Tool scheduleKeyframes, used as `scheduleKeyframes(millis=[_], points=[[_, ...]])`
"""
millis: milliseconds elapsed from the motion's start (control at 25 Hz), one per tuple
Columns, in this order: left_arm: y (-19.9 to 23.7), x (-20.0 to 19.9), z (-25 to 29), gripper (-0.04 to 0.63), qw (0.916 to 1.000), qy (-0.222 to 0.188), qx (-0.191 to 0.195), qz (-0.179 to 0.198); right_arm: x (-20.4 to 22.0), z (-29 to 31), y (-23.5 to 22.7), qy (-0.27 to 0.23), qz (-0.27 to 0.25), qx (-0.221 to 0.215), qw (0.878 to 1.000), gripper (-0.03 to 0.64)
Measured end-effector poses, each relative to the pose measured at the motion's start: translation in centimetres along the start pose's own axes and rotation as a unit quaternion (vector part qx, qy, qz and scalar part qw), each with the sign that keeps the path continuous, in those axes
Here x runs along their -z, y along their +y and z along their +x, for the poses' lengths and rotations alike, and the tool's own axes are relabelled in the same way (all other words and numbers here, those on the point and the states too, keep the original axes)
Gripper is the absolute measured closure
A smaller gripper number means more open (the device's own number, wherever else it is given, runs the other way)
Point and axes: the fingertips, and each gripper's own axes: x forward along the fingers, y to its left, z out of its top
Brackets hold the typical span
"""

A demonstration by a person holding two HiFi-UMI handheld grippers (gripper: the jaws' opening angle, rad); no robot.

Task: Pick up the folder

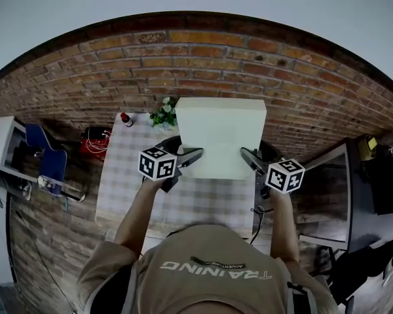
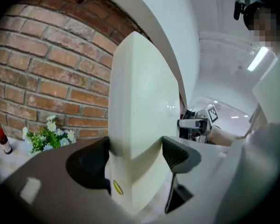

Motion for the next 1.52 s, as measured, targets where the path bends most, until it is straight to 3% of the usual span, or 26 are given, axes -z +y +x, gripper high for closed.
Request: scheduleKeyframes(millis=[160, 320, 720, 1080, 1520], points=[[-0.6, -3.6, -1.2, 0.256, 0.9994, -0.034, 0.004, 0.01, -3.6, -0.4, 1.2, -0.028, -0.029, -0.001, 0.999, 0.324], [-2.0, -8.6, -2.8, 0.256, 0.9959, -0.067, 0.001, 0.061, -8.0, -1.4, 2.7, -0.066, -0.058, -0.007, 0.996, 0.324], [-7.1, -21.7, -7.2, 0.256, 0.9729, -0.126, -0.016, 0.193, -20.0, -4.8, 6.6, -0.167, -0.128, -0.017, 0.977, 0.324], [-9.6, -26.8, -9.9, 0.256, 0.9619, -0.159, -0.017, 0.221, -25.5, -6.7, 9.2, -0.207, -0.161, -0.023, 0.965, 0.324], [-11.0, -31.3, -10.6, 0.256, 0.9546, -0.172, -0.002, 0.243, -29.7, -7.9, 10.1, -0.227, -0.19, -0.019, 0.955, 0.324]])
